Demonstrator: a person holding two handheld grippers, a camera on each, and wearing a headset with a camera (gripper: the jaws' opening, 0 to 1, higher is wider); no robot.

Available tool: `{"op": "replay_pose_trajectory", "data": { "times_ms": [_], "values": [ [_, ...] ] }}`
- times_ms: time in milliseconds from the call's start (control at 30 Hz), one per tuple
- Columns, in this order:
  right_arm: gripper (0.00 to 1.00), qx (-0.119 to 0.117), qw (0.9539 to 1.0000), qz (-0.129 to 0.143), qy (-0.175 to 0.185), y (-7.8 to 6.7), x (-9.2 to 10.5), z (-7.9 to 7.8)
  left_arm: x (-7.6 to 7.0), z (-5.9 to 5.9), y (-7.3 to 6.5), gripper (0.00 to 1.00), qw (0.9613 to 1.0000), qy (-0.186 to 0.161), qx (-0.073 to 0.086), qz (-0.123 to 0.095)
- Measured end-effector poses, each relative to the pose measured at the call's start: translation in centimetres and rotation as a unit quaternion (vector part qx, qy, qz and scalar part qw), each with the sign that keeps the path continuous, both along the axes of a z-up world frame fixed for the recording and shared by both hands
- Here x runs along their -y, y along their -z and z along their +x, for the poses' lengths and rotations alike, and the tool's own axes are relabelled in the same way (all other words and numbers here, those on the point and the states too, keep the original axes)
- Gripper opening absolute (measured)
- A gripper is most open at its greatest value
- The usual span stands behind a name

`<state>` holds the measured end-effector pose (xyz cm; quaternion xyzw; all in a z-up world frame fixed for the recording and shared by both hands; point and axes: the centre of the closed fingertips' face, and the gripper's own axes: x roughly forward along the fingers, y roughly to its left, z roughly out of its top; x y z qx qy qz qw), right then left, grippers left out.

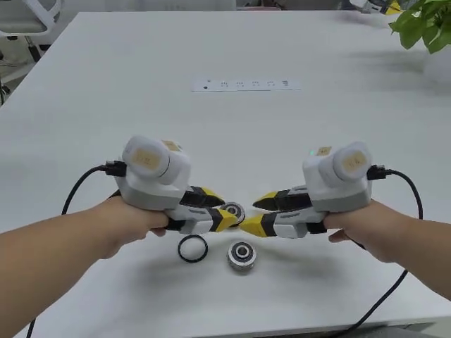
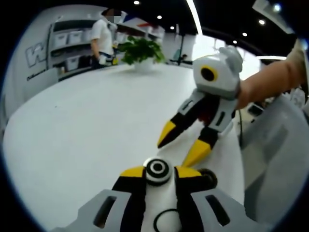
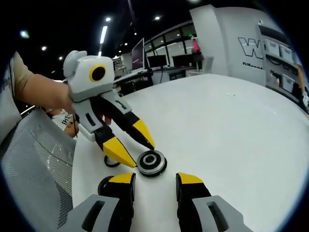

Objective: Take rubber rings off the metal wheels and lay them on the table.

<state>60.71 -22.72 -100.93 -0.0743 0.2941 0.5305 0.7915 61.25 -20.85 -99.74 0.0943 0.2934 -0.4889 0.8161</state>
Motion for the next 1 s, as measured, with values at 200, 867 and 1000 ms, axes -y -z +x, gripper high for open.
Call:
{"op": "replay_pose_trajectory", "data": {
  "times_ms": [200, 867, 1000],
  "values": [
    [0.32, 0.000, 1.0000, 0.000, 0.001, 0.1, 0.0, 0.0, 0.3, 0.3, 0.3, 0.17, 0.9999, -0.002, 0.009, 0.009],
    [0.31, 0.007, 0.9999, -0.004, -0.012, 0.5, -1.6, 0.0, 0.3, 0.4, 0.5, 0.13, 0.9986, -0.012, 0.039, 0.034],
    [0.29, 0.015, 0.9997, -0.008, -0.019, 0.6, -2.0, 0.0, 0.2, 0.4, 0.5, 0.13, 0.9987, -0.016, 0.038, 0.030]
  ]
}}
